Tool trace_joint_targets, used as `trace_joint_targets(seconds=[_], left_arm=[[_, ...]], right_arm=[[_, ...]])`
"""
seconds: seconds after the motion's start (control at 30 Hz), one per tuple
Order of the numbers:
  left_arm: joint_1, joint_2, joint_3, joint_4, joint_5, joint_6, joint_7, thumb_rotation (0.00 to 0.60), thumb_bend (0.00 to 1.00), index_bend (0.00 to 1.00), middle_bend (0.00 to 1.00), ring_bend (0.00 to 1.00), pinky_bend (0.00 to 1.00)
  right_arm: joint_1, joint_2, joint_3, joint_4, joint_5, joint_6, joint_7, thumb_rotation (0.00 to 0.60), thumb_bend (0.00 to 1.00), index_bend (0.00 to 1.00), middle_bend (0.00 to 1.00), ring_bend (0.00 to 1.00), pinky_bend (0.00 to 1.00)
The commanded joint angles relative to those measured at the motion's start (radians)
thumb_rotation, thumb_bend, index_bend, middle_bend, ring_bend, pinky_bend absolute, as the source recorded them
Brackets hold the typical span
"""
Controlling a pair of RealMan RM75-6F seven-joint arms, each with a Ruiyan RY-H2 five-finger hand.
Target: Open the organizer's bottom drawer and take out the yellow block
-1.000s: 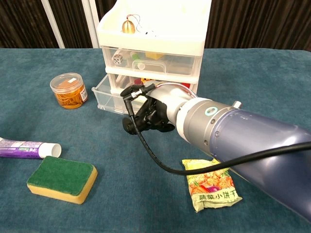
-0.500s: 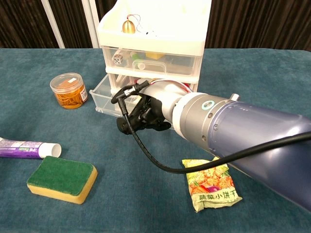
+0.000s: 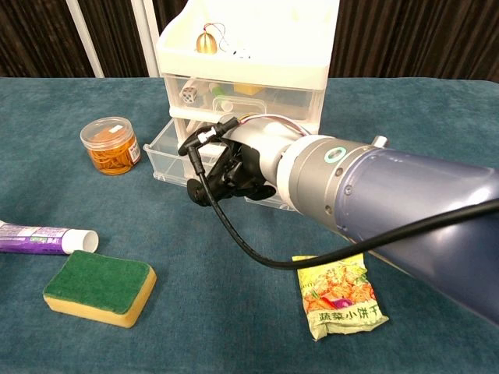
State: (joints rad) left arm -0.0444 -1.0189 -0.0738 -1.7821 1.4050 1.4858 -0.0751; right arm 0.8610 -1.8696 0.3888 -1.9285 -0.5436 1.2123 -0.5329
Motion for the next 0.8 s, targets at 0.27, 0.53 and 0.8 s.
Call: trace_joint_targets(seconds=[0.27, 0.53, 0.8], left_arm=[[0.000, 0.002, -0.001, -0.001, -0.003, -0.001, -0.003, 0.600, 0.40, 0.03, 0.00, 0.00, 0.00], [0.000, 0.004, -0.001, -0.003, -0.004, -0.002, -0.004, 0.600, 0.40, 0.03, 0.00, 0.00, 0.00], [-0.001, 0.004, -0.001, -0.002, -0.005, -0.004, -0.004, 0.600, 0.40, 0.03, 0.00, 0.00, 0.00]], right_arm=[[0.043, -0.010, 0.023, 0.025, 0.056, 0.041, -0.056, 0.600, 0.59, 0.18, 0.90, 0.96, 1.00], [0.059, -0.006, 0.020, 0.030, 0.096, 0.045, -0.082, 0.600, 0.59, 0.18, 0.90, 0.96, 1.00], [0.071, 0.010, 0.018, 0.014, 0.122, 0.044, -0.099, 0.600, 0.59, 0.18, 0.90, 0.96, 1.00]])
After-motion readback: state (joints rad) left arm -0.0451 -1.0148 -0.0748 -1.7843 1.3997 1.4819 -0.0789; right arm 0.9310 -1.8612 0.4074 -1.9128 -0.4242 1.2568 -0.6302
